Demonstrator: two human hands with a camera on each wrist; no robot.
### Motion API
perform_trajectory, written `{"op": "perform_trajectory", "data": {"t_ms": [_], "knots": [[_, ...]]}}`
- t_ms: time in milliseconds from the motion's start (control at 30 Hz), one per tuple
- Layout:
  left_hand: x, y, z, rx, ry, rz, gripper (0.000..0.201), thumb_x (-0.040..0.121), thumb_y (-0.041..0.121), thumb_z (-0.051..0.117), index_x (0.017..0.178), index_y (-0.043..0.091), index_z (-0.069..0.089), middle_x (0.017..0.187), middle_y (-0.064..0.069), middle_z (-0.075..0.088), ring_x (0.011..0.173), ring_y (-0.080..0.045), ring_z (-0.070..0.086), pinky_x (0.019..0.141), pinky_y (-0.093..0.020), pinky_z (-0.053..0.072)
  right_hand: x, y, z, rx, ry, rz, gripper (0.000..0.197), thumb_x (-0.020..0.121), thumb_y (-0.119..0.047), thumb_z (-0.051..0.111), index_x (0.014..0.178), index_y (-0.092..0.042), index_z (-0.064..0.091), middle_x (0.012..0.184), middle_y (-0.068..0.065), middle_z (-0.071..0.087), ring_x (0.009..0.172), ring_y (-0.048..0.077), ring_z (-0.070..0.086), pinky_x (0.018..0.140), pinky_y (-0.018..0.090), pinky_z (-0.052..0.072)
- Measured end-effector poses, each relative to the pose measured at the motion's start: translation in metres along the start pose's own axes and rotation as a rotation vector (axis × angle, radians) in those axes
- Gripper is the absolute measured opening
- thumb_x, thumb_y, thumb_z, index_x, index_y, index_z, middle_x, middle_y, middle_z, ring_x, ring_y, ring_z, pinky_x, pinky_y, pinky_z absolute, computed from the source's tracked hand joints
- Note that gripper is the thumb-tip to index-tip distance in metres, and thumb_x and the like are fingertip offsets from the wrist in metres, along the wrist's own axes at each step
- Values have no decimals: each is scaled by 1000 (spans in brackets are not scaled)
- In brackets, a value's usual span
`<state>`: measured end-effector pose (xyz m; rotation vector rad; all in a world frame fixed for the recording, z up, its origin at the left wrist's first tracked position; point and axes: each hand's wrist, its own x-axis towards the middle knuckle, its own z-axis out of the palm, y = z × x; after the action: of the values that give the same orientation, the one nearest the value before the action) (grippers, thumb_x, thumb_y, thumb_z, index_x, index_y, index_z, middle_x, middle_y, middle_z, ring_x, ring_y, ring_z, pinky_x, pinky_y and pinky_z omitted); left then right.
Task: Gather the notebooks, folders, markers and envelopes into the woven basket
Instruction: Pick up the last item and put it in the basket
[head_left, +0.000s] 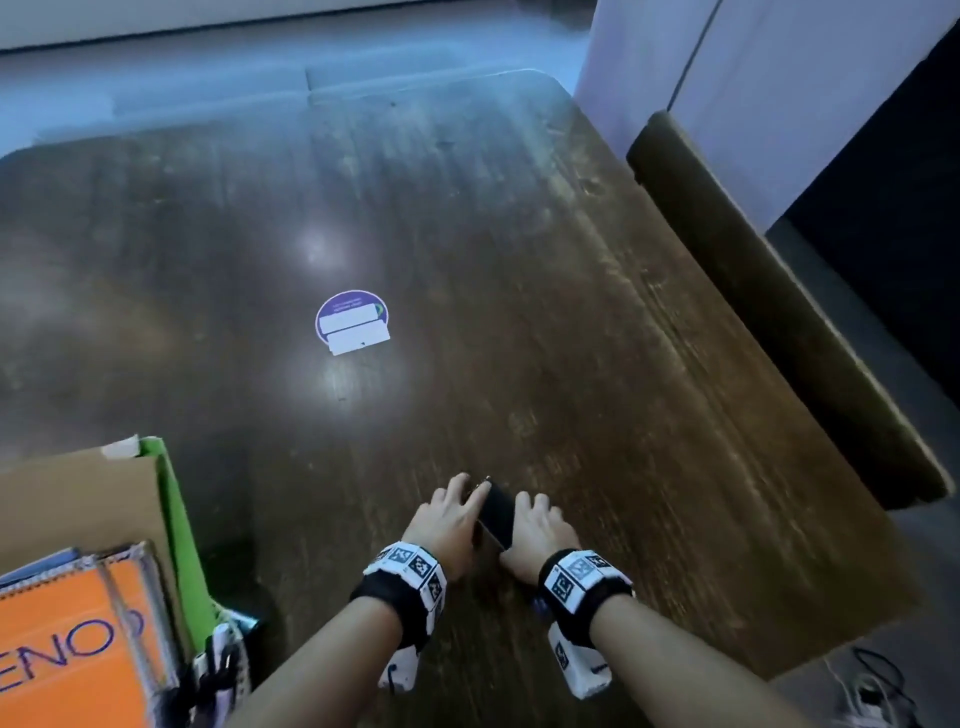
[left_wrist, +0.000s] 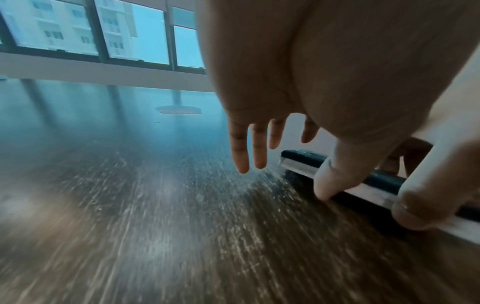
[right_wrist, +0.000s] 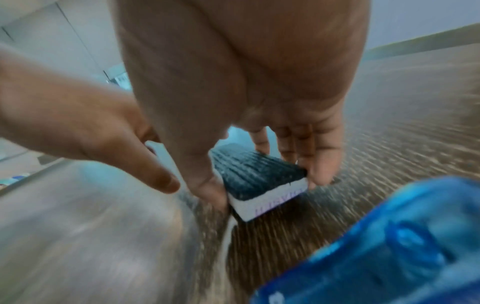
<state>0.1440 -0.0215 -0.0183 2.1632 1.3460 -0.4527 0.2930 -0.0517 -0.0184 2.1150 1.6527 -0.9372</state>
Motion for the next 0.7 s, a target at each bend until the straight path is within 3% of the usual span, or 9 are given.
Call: {"op": "perform_trajectory", "data": {"t_ms": [100,167,233,300,367,433,533,700], "knots": [[-10,-5,-5,-78,-12,-7,87,91,25,59,157,32,3,164,-9,2,139,-35,32,107,-46,42,-8,-3,-20,61,-77,-147,54,83,-40,61,130,-23,41,130,6,54,123,29,49,98,41,45],[-30,-16,-8,-87,39,26,72,93,30,56,155,28,20,159,-9,22,132,-34,41,103,-45,43,-19,-10,-31,117,-123,-262,46,87,-44,56,129,-28,47,125,2,57,121,26,50,99,39,43],[-60,-31,-13,-132,83,15,56,95,35,54,148,25,37,137,-6,46,118,-30,53,95,-44,48,-31,-22,-40,166,-182,-392,42,93,-44,58,133,-33,52,122,-2,55,121,18,51,98,29,40],[-94,-43,-20,-181,104,-18,50,96,46,52,141,24,46,121,-6,54,108,-28,59,89,-44,50,-45,-33,-45,218,-229,-500,41,95,-33,60,135,-33,54,123,-8,51,119,9,52,96,21,37],[-137,-60,-22,-225,143,-64,45,97,51,47,133,25,50,114,-7,61,103,-29,62,86,-45,51,-62,-56,-43,232,-262,-605,42,94,-25,61,135,-34,54,125,-16,50,116,0,53,101,23,42],[-180,-79,-17,-292,193,-113,36,97,56,43,119,27,49,104,-7,67,96,-31,65,79,-45,52,-79,-85,-34,236,-278,-667,34,95,-25,63,125,-39,56,120,-23,52,110,-6,55,99,25,48],[-242,-114,3,-402,260,-182,29,97,56,43,109,31,49,100,-1,66,93,-24,63,78,-42,51,-107,-136,-12,208,-315,-751,24,96,-24,62,112,-41,59,109,-19,59,98,-6,58,85,21,51],[-321,-182,31,-474,393,-267,29,96,51,52,120,35,56,112,12,58,94,-12,60,82,-36,52,-143,-214,38,265,-350,-864,20,96,-25,65,110,-39,62,104,-16,64,94,-2,63,83,25,56]]}}
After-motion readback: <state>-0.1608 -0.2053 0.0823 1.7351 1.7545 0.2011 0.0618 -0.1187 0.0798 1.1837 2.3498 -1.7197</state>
